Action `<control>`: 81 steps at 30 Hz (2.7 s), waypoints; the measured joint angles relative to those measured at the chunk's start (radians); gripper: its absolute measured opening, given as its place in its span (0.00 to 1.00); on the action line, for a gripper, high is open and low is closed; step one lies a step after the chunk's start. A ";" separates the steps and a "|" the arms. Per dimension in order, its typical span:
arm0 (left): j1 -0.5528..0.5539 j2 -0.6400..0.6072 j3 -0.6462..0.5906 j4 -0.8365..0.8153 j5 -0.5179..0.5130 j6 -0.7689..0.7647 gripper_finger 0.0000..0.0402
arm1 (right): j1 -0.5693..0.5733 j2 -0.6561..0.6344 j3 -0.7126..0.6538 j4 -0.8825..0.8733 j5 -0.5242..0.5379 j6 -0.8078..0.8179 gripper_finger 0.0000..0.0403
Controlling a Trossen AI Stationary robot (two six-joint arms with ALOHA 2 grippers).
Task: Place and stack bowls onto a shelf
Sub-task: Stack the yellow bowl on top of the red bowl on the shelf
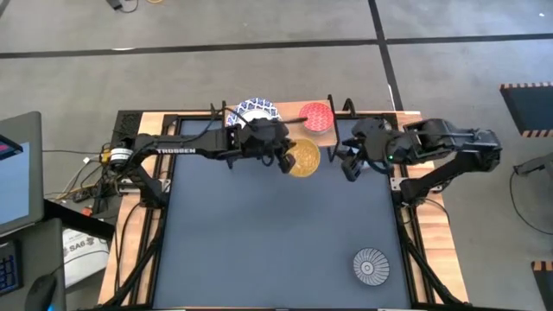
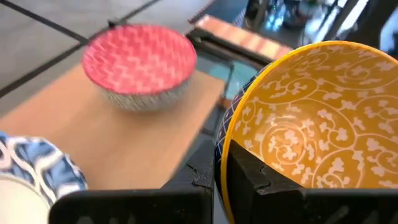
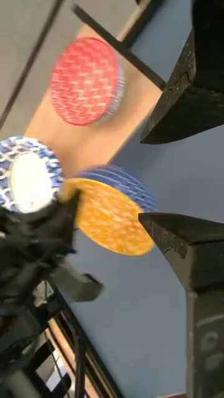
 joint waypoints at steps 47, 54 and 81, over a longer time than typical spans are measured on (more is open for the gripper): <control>0.304 0.408 0.568 -0.206 0.109 0.183 0.01 | -0.032 -0.261 -0.266 -0.028 0.020 0.123 0.53; 0.303 0.408 0.567 -0.202 0.181 0.182 0.09 | -0.032 -0.261 -0.266 -0.027 0.021 0.124 0.53; 0.326 0.405 0.563 -0.253 0.119 0.099 0.29 | -0.032 -0.261 -0.266 -0.041 0.022 0.134 0.53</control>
